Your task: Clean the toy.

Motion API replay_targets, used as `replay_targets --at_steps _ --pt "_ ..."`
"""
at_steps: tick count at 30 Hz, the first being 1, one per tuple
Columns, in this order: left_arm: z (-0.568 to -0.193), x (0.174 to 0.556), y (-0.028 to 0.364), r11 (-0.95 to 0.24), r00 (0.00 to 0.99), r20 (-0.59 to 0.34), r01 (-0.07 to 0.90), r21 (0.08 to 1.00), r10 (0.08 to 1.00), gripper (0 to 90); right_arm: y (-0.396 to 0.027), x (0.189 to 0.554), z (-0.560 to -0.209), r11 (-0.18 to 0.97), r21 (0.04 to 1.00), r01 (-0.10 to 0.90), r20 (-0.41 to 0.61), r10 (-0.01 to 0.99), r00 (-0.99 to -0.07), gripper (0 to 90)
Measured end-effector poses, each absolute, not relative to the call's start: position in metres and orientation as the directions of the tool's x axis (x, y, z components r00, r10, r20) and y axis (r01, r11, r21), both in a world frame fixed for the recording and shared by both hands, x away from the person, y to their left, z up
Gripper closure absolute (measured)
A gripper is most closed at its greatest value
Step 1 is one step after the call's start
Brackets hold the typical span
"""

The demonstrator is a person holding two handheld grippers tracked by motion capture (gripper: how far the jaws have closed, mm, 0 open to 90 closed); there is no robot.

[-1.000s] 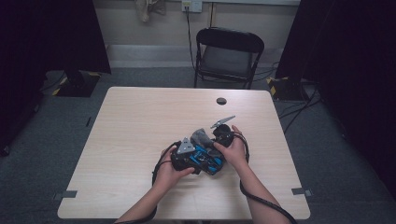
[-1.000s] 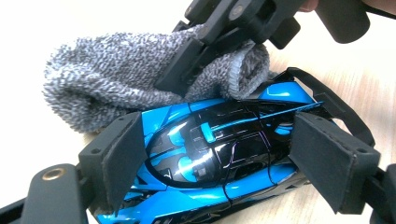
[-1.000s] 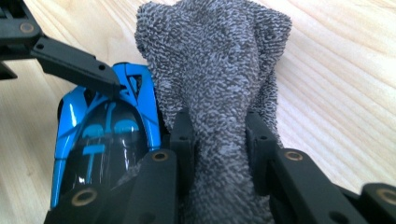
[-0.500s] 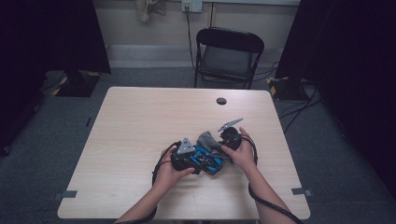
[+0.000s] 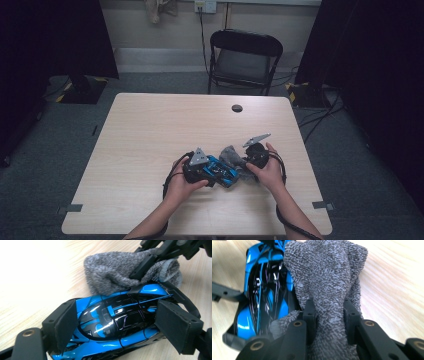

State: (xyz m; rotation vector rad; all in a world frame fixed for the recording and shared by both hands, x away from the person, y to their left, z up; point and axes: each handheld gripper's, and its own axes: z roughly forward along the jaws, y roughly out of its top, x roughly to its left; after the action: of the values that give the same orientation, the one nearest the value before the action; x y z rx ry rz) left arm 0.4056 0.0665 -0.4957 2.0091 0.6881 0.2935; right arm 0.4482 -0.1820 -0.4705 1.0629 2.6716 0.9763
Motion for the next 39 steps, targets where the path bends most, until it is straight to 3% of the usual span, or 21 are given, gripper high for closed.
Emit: replay_targets --at_steps 14,39 --pt "-0.495 0.406 0.066 -0.387 0.812 -0.071 0.350 0.853 0.579 18.1 -0.204 0.455 -0.454 0.511 0.622 0.593 0.095 0.703 -0.705 71.0" --pt "-0.495 0.406 0.066 -0.383 0.810 -0.074 0.353 0.853 0.582 18.1 -0.113 0.495 -0.457 0.579 0.620 0.530 0.046 0.647 -0.761 70.6"
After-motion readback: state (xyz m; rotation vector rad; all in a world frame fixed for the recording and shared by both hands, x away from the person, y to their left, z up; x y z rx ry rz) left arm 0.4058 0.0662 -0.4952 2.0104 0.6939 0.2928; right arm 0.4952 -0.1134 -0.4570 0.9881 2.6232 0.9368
